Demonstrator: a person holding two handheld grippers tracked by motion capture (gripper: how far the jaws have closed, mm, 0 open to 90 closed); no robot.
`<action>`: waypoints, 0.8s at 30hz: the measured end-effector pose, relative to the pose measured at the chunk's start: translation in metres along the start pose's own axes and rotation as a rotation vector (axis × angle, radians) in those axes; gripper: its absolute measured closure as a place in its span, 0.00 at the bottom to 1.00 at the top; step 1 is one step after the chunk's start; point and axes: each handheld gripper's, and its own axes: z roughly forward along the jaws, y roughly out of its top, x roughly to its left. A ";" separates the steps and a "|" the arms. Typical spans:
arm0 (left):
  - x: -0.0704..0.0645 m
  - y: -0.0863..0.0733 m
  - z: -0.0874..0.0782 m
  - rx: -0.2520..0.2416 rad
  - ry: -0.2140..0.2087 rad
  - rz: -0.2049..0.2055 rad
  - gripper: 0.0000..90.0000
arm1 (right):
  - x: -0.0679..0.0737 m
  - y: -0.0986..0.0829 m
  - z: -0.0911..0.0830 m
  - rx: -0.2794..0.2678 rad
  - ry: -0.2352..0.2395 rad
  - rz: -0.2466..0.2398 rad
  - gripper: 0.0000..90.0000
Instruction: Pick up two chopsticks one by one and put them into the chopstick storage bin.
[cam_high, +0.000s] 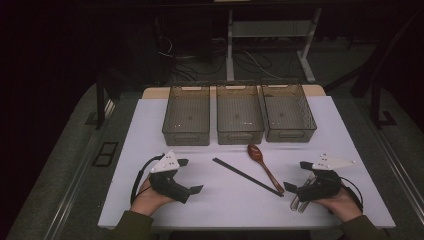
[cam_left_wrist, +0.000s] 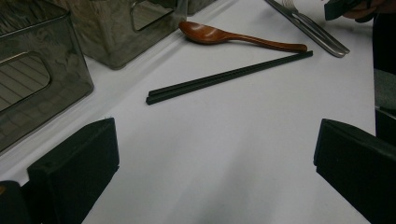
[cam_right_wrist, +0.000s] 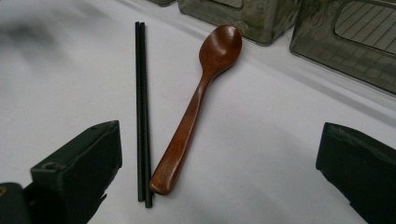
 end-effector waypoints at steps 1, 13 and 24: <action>0.000 0.000 0.000 0.001 -0.001 -0.002 0.00 | 0.000 0.000 0.000 -0.002 0.002 0.003 0.01; 0.003 0.007 0.012 0.000 -0.006 0.012 0.05 | -0.002 0.000 -0.002 -0.005 0.010 0.010 0.01; 0.002 0.013 0.024 0.005 -0.005 0.022 0.19 | -0.002 0.000 -0.002 -0.002 0.005 0.013 0.01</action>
